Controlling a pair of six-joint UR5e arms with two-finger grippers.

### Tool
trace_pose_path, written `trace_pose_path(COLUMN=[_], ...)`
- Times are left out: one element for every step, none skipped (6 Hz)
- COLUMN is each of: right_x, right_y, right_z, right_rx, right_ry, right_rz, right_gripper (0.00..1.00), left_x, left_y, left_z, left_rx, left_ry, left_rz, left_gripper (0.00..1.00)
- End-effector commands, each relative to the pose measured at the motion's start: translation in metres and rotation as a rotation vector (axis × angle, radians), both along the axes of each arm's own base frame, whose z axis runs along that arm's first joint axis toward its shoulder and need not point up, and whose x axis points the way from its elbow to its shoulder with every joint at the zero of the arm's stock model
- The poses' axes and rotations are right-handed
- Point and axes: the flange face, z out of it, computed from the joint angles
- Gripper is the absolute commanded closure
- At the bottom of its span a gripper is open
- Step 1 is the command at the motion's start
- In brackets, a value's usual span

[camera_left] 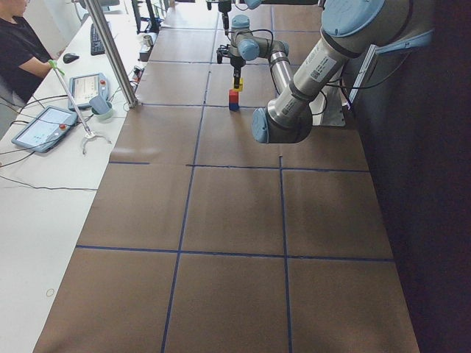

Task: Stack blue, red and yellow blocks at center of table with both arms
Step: 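Carry the yellow cube with the left gripper over the red cube, then lower the yellow cube onto the red cube and open the left gripper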

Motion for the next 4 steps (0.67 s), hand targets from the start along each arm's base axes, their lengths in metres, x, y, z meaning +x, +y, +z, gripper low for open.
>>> trace_pose_path(right_x=[-0.0005, -0.0003, -0.0005, -0.0003], right_y=[-0.0003, 0.0000, -0.0003, 0.0000], right_z=[-0.0001, 0.0007, -0.0001, 0.0007], right_rx=[0.000, -0.002, -0.001, -0.002], right_ry=[0.000, 0.001, 0.000, 0.001], right_rz=[-0.001, 0.000, 0.001, 0.001], right_gripper=[0.00, 0.00, 0.00, 0.00], left_x=[0.0003, -0.0002, -0.0006, -0.0004], left_y=[-0.0054, -0.0052, -0.0062, -0.0063], left_z=[0.0019, 0.0015, 0.0048, 0.0070], left_rx=[0.012, 0.008, 0.005, 0.004], left_ry=[-0.015, -0.020, -0.024, -0.027], left_rz=[-0.020, -0.021, -0.022, -0.022], left_gripper=[0.96, 0.96, 0.96, 0.96])
